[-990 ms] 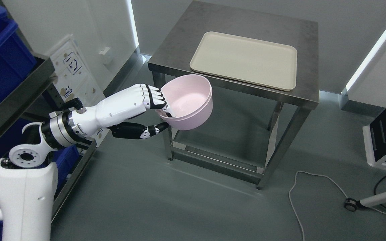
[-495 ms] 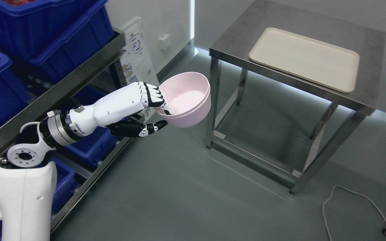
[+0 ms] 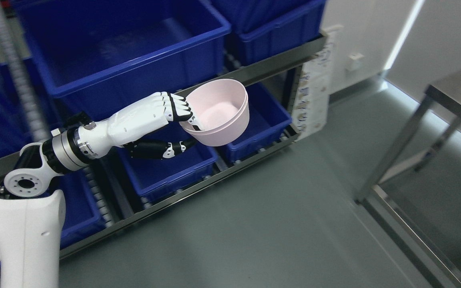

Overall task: Stack pink IKEA bowls on left shelf middle
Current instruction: 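Carry the stacked bowls while turning toward the blue bin shelf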

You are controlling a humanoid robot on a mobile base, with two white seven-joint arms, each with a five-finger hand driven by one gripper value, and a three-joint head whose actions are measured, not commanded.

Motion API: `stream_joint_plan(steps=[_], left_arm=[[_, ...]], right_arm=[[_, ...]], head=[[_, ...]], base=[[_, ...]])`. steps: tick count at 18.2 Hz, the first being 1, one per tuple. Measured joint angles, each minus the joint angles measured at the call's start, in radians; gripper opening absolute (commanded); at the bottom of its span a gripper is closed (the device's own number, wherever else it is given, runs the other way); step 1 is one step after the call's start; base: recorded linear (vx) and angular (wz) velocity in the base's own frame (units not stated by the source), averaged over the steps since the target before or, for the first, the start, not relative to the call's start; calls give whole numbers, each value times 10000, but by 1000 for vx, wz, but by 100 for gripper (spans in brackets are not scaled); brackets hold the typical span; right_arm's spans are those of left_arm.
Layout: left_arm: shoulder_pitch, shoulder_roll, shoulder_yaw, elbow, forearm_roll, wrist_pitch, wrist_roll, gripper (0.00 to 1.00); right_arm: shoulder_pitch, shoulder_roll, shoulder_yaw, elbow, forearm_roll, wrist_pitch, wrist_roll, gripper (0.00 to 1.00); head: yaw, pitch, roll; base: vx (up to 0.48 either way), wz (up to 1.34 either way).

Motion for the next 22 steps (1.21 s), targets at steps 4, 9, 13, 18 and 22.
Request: stream_joint_plan(steps=[4,9,13,18,22], left_arm=[[-213,37,181,1,-11,464,57,3],[-370,246,319,-3,-29,595,140,3],[-540,366,351,-6,-87,617,166,3],[-841,382,197,-4,-203,930,463,4],[-1050,295,38,23,-338,1234,669,4]], right_arm=[[-1,0,0,0,0,0,-1,100],[-4,0,0,-1,0,0,-1,100],[-3,0,0,0,0,0,-1,100],[-2,0,0,0,0,0,-1,100],[-2,0,0,0,0,0,-1,100]], head=[[0,-2,0],[0,-4,0],[0,-5,0],[0,-6,0],[0,-6,0]], base=[[-93,1257],[1,1063],[97,411],[127,114],[187,-46]])
